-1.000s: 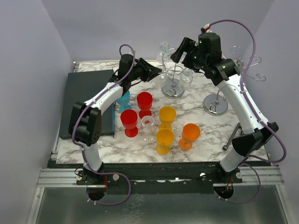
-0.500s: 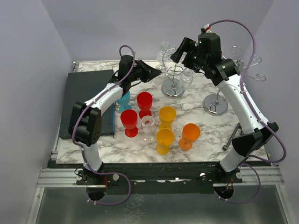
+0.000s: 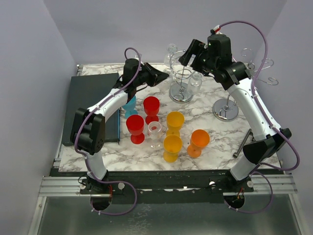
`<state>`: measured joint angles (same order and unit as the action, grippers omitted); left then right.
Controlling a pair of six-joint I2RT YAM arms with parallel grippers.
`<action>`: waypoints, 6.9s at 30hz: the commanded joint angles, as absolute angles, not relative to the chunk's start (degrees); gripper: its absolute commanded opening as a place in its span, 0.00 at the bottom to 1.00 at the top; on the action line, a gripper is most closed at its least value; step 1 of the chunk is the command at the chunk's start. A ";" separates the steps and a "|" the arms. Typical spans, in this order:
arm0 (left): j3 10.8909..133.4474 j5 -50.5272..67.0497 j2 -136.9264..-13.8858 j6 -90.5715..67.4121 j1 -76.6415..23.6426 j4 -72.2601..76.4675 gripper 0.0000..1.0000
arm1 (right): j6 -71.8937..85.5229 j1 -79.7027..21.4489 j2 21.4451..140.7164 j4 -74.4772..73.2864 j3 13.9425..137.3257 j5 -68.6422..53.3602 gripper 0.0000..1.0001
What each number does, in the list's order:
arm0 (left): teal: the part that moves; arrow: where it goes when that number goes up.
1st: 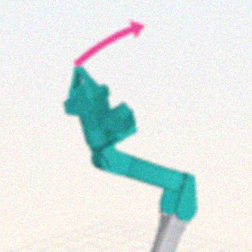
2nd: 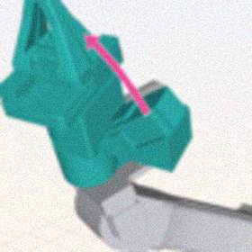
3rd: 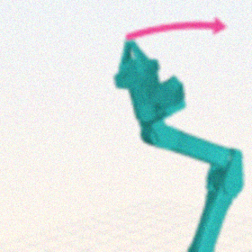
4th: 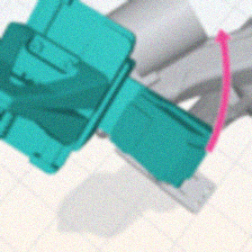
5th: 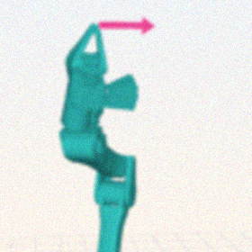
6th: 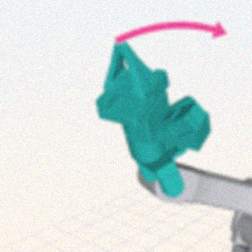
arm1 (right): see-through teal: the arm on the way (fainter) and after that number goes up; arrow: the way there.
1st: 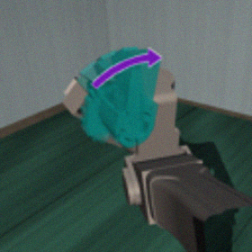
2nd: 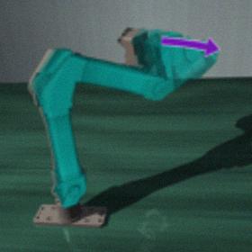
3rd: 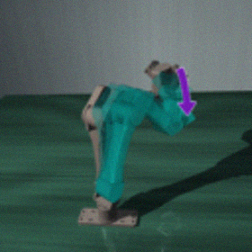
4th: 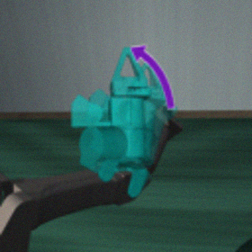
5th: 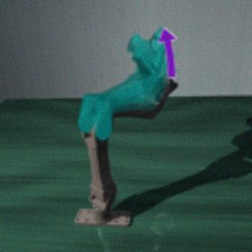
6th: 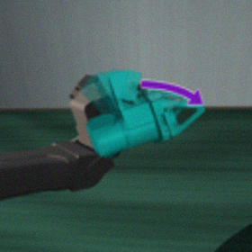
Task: Take the wine glass off the wine glass rack
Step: Pick up the wine glass from the wine rack, then place the wine glass at the center of the board.
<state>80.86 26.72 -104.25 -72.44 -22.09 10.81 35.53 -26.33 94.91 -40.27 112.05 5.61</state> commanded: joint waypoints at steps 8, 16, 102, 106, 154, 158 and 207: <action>80.03 30.83 -100.13 -74.21 -21.80 15.04 0.00 | 35.26 -26.78 93.37 -39.36 110.94 7.97 0.83; 78.84 32.83 -98.63 -75.02 -21.58 16.95 0.00 | 34.99 -26.76 93.43 -39.13 110.49 8.52 0.83; 78.56 20.96 -74.55 -121.21 -15.03 30.59 0.00 | 72.06 -29.79 93.08 45.40 80.32 -27.04 1.00; 76.62 20.91 -74.10 -122.49 -15.03 32.36 0.00 | 74.77 -29.98 95.37 51.55 81.11 -28.45 0.99; 63.76 30.41 -66.16 -95.18 -15.21 21.89 0.97 | 44.73 -31.45 78.10 -11.30 93.97 -5.57 0.01; 66.17 30.76 -65.16 -85.27 -15.24 12.10 0.98 | 38.54 -31.45 80.39 -30.86 104.80 -2.20 0.01; 72.15 33.77 -69.65 -63.48 -15.25 -3.90 0.99 | 27.95 -31.42 97.88 -53.27 87.39 10.36 0.00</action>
<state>69.76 32.14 -69.10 -65.45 -15.09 -2.94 28.69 -31.40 96.82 -55.46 87.02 8.45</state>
